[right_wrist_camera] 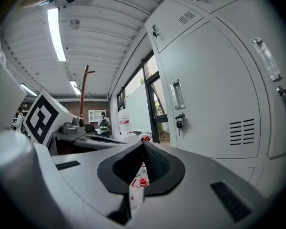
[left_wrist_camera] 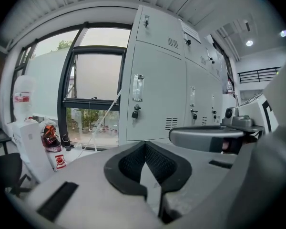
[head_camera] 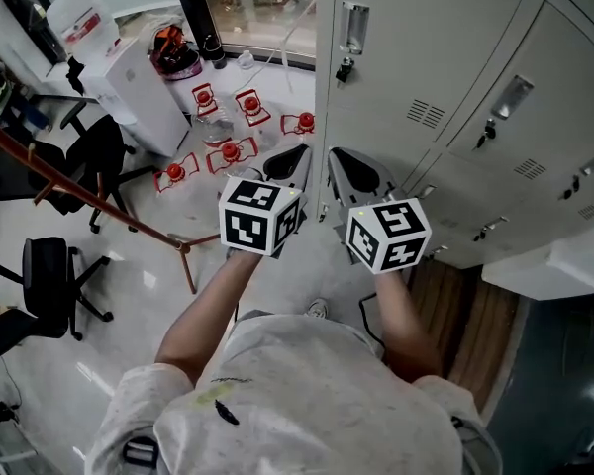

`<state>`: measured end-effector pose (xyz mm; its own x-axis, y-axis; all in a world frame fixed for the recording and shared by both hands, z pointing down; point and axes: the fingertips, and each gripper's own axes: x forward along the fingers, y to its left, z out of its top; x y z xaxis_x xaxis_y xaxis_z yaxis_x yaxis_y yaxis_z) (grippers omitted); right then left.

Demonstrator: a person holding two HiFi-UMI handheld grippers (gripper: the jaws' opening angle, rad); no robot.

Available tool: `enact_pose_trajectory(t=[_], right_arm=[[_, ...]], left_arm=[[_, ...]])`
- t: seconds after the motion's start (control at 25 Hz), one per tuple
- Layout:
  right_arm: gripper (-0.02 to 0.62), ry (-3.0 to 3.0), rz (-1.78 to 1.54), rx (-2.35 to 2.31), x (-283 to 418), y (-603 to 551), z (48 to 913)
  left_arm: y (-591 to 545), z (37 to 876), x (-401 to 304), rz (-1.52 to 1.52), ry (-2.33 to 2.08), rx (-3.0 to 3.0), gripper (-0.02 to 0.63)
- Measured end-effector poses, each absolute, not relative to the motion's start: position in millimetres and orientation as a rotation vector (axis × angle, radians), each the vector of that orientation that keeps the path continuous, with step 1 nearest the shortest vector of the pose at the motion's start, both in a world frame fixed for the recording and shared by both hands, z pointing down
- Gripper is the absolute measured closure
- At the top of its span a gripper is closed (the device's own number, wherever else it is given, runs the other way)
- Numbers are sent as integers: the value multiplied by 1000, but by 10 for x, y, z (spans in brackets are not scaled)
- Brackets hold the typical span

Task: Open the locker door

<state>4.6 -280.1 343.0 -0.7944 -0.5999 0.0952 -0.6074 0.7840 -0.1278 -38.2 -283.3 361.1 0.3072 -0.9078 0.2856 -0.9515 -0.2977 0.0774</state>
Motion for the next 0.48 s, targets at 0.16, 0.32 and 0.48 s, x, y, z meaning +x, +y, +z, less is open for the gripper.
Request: enact_pose_trajectory(t=[0.16, 0.32, 0.48], right_arm=[[592, -2932, 236, 1013, 118, -2970, 3386], [592, -2934, 258, 1051, 182, -3144, 3365], [592, -2925, 244, 1089, 173, -3267, 3349]], left_arm=[[-3008, 3598, -328, 267, -1695, 2353, 600], [-3130, 3588, -325, 259, -1691, 2362, 600], [-3251, 3619, -375, 247, -1672, 2364, 600]])
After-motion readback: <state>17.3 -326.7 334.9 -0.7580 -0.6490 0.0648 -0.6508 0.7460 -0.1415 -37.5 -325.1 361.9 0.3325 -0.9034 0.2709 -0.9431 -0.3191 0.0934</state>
